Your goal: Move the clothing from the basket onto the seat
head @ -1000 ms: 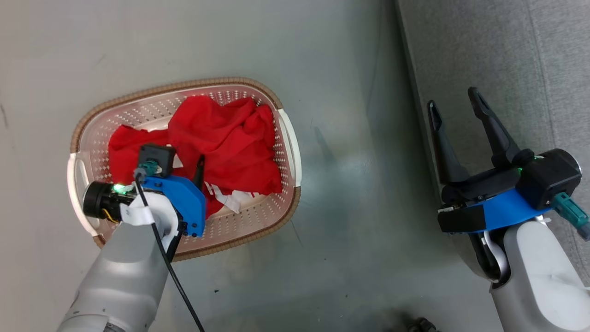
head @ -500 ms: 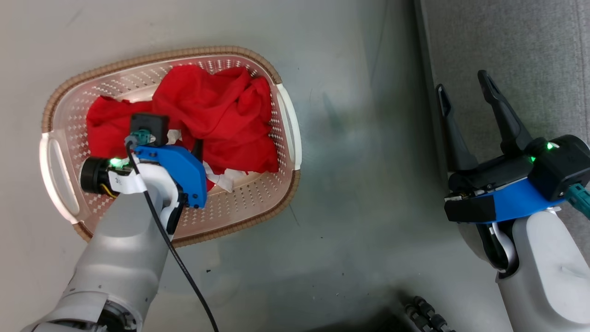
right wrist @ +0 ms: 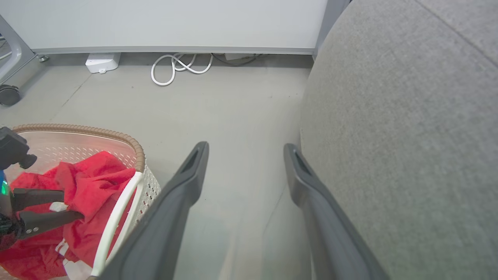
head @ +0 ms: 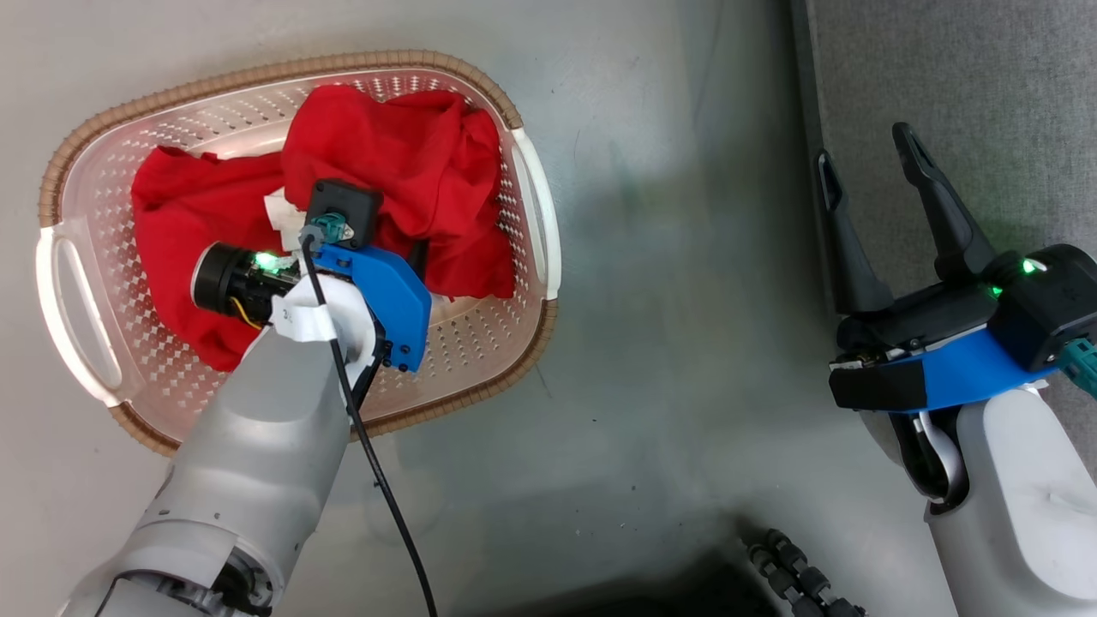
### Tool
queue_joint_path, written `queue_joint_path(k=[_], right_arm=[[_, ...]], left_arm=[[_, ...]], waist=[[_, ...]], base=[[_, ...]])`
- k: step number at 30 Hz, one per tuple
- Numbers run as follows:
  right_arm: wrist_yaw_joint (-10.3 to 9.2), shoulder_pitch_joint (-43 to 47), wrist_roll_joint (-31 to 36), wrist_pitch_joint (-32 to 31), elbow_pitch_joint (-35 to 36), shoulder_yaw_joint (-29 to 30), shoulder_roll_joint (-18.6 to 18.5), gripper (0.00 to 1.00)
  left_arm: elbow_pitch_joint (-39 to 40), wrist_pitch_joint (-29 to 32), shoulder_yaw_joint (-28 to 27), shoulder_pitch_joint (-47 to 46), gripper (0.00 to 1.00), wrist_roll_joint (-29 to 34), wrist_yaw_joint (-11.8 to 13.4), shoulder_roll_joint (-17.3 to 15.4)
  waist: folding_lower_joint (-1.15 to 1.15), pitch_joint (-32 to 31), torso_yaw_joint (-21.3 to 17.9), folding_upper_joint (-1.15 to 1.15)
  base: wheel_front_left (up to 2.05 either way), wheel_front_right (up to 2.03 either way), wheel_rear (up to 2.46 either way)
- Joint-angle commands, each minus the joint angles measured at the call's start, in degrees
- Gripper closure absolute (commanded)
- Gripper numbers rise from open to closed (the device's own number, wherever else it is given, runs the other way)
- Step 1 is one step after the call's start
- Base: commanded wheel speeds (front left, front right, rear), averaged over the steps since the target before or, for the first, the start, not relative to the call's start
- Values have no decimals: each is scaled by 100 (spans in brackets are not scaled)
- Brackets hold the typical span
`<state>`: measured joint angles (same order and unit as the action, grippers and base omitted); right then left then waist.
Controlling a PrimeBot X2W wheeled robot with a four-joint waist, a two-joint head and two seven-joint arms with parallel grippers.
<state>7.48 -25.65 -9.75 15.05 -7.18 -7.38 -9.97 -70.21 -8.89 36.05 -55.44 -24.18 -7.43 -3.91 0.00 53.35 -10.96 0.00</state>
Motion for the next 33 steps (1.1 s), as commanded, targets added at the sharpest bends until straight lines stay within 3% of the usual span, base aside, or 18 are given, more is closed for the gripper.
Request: queue_joint_path(k=[1, 13, 14, 15, 16, 33], right_arm=[[3, -101, -21, 20, 21, -2, -18, 0], [3, -150, -59, 20, 28, -2, -11, 0], [3, -151, -56, 20, 29, -3, -7, 0], [3, -156, -51, 20, 29, -3, -6, 0], [3, -165, -49, 21, 28, -3, -5, 0], [3, -134, -53, 20, -68, 3, -47, 0]], left_arm=[[2, 22, 21, -66, 0, -28, -2, -40], [-87, 579, 816, -193, 0, -543, -3, -137], [-98, 628, 876, -204, 12, -555, -3, -139], [-99, 671, 932, -205, 67, -595, -3, -132], [-102, 707, 986, -195, 100, -641, -3, -128], [246, 500, 1684, 33, 100, -1495, -3, -150]], waist=[[0, 13, -7, 0], [0, 164, -34, 0], [0, 165, -35, 0], [0, 166, -34, 0], [0, 164, -32, 0], [0, -324, 173, 0]], base=[[0, 0, 0], [0, 0, 0], [0, 0, 0], [0, 0, 0], [0, 0, 0], [0, 0, 0]])
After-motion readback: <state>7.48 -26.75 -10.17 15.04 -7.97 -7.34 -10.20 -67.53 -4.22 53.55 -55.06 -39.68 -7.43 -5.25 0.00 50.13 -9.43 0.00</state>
